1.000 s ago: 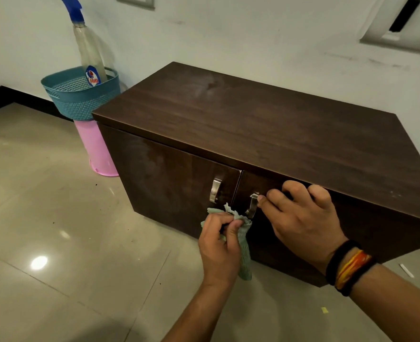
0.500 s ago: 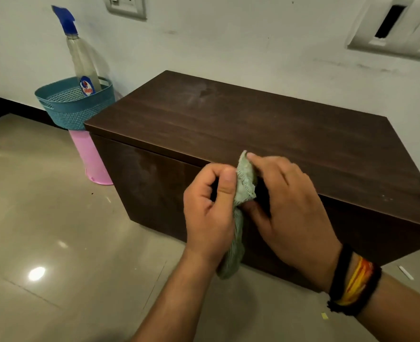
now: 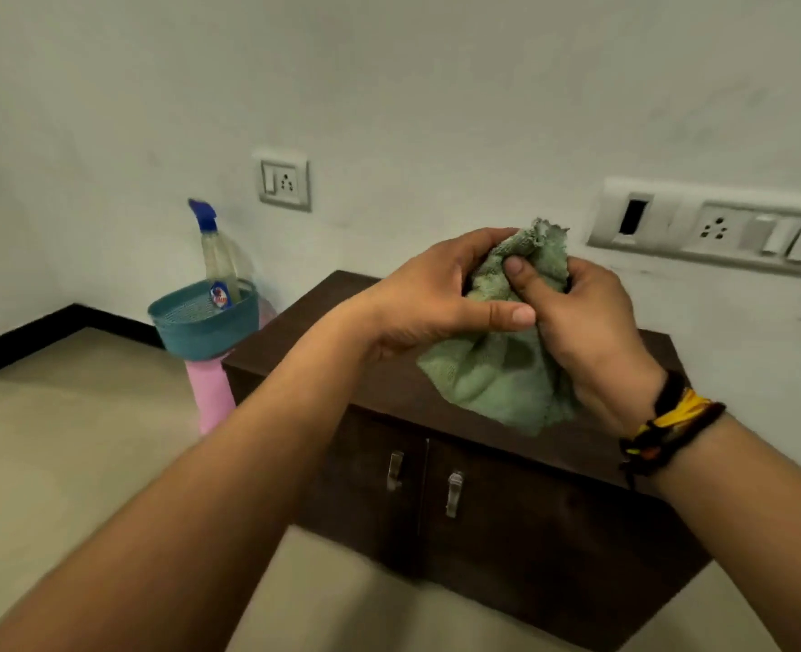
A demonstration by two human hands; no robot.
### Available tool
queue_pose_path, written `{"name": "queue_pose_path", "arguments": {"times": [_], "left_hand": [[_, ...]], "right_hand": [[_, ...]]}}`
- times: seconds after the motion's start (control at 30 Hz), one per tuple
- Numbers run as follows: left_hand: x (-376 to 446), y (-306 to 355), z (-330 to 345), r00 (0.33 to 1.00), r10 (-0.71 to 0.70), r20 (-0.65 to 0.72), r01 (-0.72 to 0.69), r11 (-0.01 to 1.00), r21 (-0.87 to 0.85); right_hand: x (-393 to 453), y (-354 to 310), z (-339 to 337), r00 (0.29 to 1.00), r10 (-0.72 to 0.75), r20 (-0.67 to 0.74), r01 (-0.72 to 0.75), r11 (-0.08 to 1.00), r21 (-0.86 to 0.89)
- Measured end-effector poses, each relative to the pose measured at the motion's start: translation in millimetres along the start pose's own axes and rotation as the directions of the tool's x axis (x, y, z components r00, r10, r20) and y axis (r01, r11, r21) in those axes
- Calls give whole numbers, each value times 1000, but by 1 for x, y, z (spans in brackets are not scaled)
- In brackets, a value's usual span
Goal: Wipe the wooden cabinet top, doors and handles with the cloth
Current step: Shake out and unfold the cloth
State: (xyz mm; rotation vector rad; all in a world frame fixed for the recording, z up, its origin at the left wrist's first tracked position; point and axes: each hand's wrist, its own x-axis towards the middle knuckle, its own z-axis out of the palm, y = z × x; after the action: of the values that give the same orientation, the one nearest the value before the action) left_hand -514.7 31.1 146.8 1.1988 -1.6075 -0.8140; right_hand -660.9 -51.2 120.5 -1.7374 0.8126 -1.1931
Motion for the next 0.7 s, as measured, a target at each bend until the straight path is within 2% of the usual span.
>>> {"name": "queue_pose_path", "arguments": {"times": [0.1, 0.2, 0.27, 0.33, 0.43, 0.47, 0.5, 0.57, 0.6, 0.63, 0.67, 0.7], "left_hand": [[19, 24, -26, 982, -68, 179, 5, 942, 334], [17, 36, -38, 964, -37, 263, -105, 855, 508], [16, 45, -40, 978, 67, 199, -160, 854, 496], [16, 62, -40, 983, 168, 78, -184, 848, 497], [14, 96, -42, 984, 172, 39, -165, 815, 555], [13, 104, -42, 984, 172, 36, -160, 797, 582], [13, 112, -41, 985, 174, 18, -149, 778, 610], [16, 120, -43, 986, 162, -37, -92, 717, 691], [18, 122, -44, 989, 136, -52, -54, 672, 738], [20, 122, -46, 993, 99, -58, -18, 635, 772], [20, 124, -48, 997, 62, -54, 4, 612, 791], [19, 127, -50, 999, 27, -45, 20, 609, 793]], "right_hand": [[26, -8, -11, 983, 152, -102, -119, 956, 269], [48, -20, -24, 935, 339, -102, -258, 849, 460], [52, -32, -30, 905, 423, -48, -338, 782, 524], [47, -45, -31, 885, 464, 34, -410, 745, 526], [31, -64, -37, 863, 491, 124, -476, 705, 525], [27, -67, -38, 857, 499, 126, -494, 729, 474], [21, -70, -40, 857, 504, 106, -508, 794, 334], [10, -74, -42, 880, 469, 74, -462, 882, -99], [7, -78, -44, 923, 383, 36, -359, 891, -277], [5, -83, -47, 965, 262, 20, -241, 913, -330], [5, -91, -49, 984, 169, 51, -149, 951, -270], [3, -102, -49, 980, 131, 148, -105, 979, -173]]}}
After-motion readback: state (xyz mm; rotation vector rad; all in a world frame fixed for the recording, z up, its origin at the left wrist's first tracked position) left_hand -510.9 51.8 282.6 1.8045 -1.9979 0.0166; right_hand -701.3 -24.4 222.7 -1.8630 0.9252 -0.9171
